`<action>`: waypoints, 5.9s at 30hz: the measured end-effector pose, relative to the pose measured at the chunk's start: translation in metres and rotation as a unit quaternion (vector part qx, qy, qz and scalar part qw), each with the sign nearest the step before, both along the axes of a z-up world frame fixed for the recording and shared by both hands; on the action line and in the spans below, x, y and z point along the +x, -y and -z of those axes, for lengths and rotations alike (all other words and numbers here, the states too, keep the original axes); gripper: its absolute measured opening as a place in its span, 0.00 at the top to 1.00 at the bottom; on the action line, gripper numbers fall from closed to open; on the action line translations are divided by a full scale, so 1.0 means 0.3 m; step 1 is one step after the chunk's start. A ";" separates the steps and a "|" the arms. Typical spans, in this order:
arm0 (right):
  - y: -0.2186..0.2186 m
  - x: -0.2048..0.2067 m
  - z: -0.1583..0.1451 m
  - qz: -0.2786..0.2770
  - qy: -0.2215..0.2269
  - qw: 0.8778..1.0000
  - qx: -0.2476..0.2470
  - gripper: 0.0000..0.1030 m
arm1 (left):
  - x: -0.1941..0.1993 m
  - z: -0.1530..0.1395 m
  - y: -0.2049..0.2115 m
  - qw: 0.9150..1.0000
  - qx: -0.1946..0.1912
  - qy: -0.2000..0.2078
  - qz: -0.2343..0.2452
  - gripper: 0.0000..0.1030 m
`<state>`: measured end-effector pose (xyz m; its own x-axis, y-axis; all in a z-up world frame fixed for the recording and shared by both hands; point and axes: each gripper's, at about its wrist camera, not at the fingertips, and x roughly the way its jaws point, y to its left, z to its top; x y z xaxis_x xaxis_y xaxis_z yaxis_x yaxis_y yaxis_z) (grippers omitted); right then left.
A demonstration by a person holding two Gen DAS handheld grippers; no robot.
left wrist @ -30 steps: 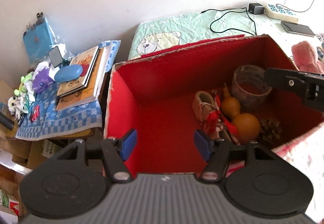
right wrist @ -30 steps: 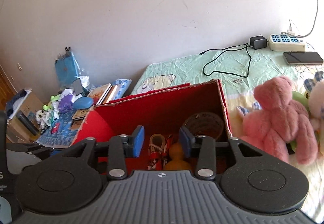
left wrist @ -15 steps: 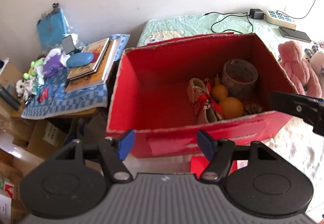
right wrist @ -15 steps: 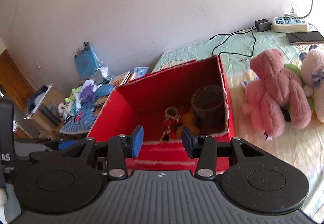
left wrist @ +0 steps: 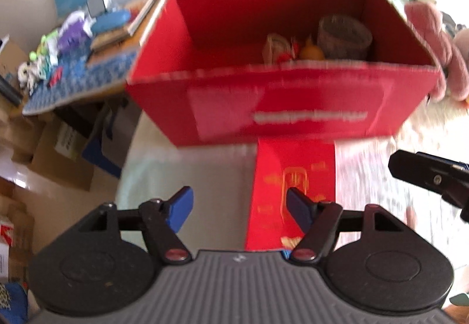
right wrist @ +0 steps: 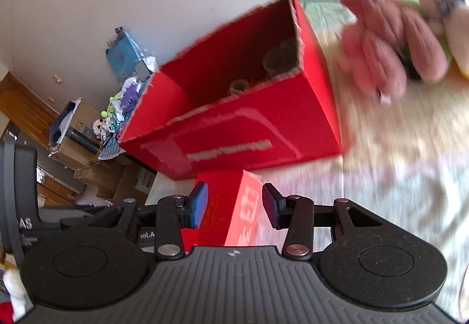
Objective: Organize objects
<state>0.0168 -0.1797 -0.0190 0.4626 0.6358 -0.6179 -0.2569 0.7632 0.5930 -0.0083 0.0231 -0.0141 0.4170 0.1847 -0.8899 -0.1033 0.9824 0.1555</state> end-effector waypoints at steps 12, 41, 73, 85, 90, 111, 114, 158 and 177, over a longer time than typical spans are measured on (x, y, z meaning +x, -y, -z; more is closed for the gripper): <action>0.015 -0.030 0.070 -0.006 -0.055 0.998 0.015 0.56 | -0.038 0.090 0.025 0.999 -0.022 -0.029 0.000 0.29; 0.010 0.023 0.120 -0.019 -0.095 0.995 0.036 0.55 | -0.020 0.133 0.042 0.996 -0.076 -0.022 0.033 0.09; -0.122 0.102 0.136 -0.020 -0.114 0.993 -0.002 0.55 | 0.045 0.217 -0.008 0.990 -0.104 -0.060 0.076 0.12; -0.127 0.109 0.145 0.003 -0.125 0.992 -0.005 0.55 | 0.085 0.230 -0.002 0.986 -0.101 -0.074 0.111 0.12; -0.121 0.111 0.151 0.010 -0.129 0.992 -0.008 0.55 | 0.091 0.239 0.012 0.984 -0.097 -0.079 0.123 0.13; -0.162 0.146 0.172 0.001 -0.147 0.989 -0.017 0.51 | 0.083 0.217 -0.023 0.980 -0.117 -0.084 0.139 0.12; -0.169 0.148 0.168 -0.001 -0.146 0.989 -0.022 0.50 | 0.091 0.213 -0.032 0.980 -0.115 -0.085 0.139 0.12; -0.209 0.076 0.142 0.040 -0.142 0.988 -0.043 0.48 | 0.043 0.173 -0.096 0.969 -0.122 -0.094 0.192 0.15; -0.163 -0.003 0.110 0.089 -0.135 0.985 -0.059 0.50 | 0.049 0.190 -0.023 0.954 -0.144 -0.107 0.240 0.23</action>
